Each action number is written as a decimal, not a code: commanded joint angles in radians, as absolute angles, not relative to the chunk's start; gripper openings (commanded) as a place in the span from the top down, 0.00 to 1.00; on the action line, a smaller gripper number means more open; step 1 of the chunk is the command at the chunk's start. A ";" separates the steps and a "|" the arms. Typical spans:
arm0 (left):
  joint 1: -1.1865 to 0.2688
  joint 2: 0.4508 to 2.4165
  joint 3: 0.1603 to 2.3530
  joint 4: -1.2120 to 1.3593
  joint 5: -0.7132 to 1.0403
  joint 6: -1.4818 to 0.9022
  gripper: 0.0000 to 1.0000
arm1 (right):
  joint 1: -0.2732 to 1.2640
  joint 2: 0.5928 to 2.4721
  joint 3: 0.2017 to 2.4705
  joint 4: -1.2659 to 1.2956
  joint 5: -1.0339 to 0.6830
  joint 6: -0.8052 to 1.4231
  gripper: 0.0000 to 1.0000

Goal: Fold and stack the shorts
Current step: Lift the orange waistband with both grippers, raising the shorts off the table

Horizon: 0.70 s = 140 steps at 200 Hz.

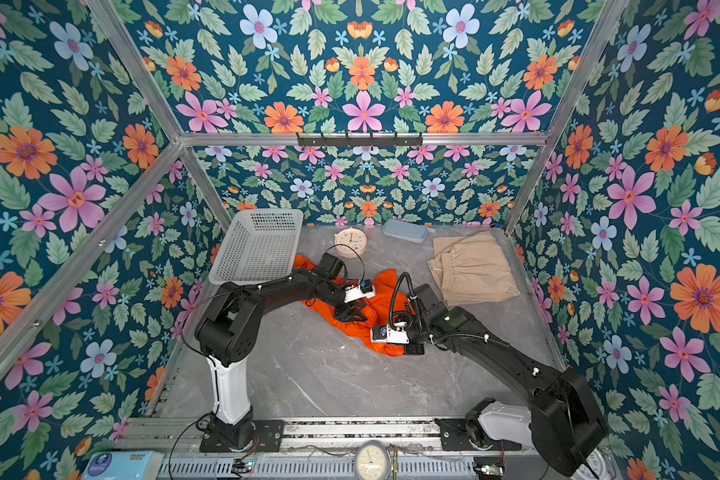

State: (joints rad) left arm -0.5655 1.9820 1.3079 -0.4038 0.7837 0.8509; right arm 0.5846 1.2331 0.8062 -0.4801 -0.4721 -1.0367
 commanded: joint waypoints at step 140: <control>-0.537 1.280 1.211 -0.202 0.083 0.430 1.00 | 0.230 1.141 0.954 0.044 -0.781 -0.174 1.00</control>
State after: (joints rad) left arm -0.5415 1.3403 1.1835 -0.2554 0.3702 0.4999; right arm 0.2371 1.1149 0.9039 -0.0681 -0.7692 -0.3450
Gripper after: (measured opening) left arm 0.108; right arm 0.073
